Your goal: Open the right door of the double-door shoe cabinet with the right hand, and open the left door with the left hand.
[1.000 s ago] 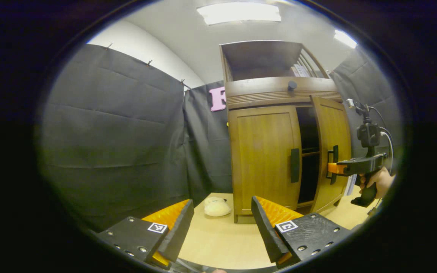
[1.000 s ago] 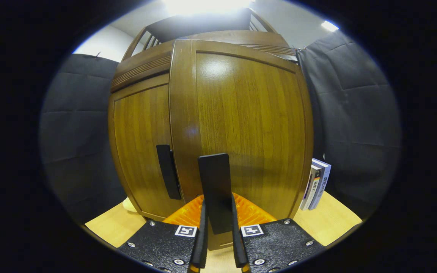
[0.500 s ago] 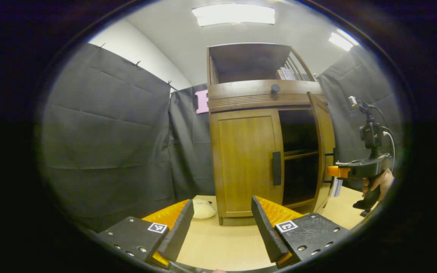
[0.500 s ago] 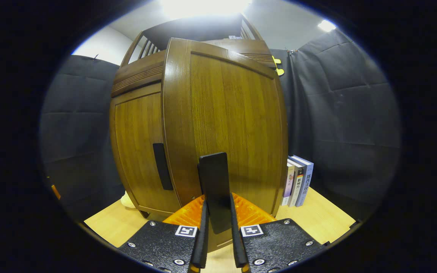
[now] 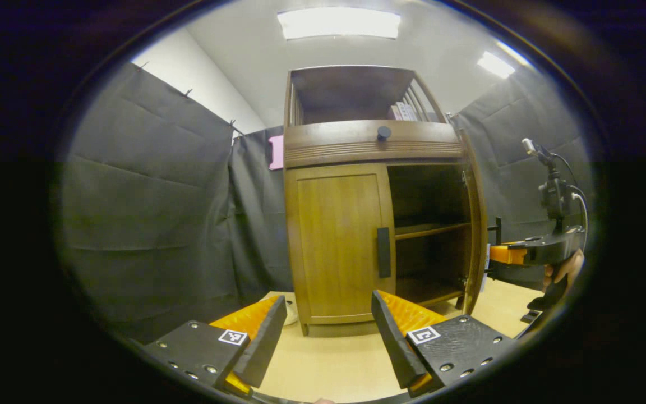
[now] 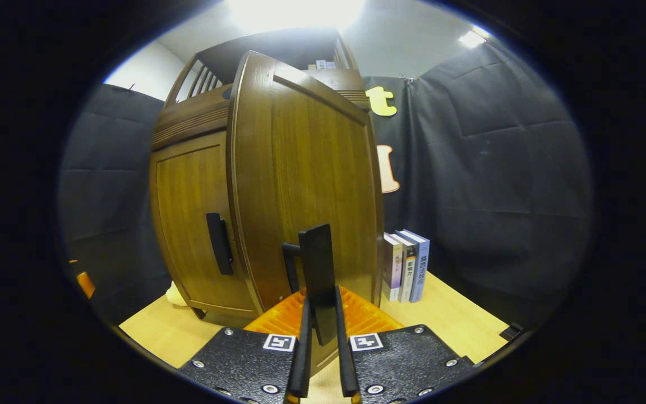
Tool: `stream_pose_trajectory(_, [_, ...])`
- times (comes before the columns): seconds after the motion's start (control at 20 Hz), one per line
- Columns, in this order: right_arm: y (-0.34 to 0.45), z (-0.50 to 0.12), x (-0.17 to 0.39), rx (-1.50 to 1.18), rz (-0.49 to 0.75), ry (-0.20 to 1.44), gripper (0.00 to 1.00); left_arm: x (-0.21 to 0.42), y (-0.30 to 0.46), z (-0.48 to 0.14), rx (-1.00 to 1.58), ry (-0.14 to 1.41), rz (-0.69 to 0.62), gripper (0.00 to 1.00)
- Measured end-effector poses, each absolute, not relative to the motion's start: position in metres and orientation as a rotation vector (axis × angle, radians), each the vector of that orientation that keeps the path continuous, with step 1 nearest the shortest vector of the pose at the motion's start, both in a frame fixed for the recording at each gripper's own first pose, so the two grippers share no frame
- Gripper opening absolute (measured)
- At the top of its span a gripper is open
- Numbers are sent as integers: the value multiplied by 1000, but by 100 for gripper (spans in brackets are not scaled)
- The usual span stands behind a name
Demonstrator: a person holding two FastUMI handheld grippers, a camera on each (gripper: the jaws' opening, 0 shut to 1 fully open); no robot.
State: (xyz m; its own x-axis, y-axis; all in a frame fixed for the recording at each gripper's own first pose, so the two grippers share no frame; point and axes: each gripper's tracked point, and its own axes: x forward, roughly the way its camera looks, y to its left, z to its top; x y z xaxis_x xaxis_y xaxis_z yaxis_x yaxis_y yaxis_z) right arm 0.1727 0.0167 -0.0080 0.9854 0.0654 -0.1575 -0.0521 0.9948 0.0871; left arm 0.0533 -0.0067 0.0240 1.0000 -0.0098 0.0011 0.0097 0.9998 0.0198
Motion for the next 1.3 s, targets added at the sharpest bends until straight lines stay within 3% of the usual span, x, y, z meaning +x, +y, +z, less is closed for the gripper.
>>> stream_pose_trajectory(0.6, [-64,-7,149,73,-90,140,14,60,-41,28,-4,1,-115,88])
stream_pose_trajectory(0.75, [-92,-7,144,89,-156,145,10,62,-47,29,-3,-4,-135,87])
stream_pose_trajectory(0.8, [-100,-3,141,95,-175,139,2,64,-48,29,-1,-5,-142,87])
stream_pose_trajectory(0.85, [-107,-1,139,94,-191,132,2,65,-50,30,-1,-6,-148,87])
stream_pose_trajectory(0.9, [-114,2,136,89,-211,124,10,67,-52,30,-2,-5,-153,88])
stream_pose_trajectory(1.05, [-137,11,124,75,-269,101,11,76,-62,34,-4,-8,-174,87])
stream_pose_trajectory(1.1, [-143,12,121,75,-285,96,3,80,-64,35,-3,-10,-179,88])
stream_pose_trajectory(1.15, [-144,14,118,86,-275,91,11,86,-66,37,-5,-12,-182,87])
stream_pose_trajectory(1.2, [-141,16,116,93,-265,94,6,90,-69,38,-11,-14,-187,87])
stream_pose_trajectory(1.25, [-143,16,115,86,-261,95,8,96,-72,40,-20,-15,-193,87])
stream_pose_trajectory(1.3, [-142,20,116,69,-256,90,17,104,-74,43,-26,-16,-196,87])
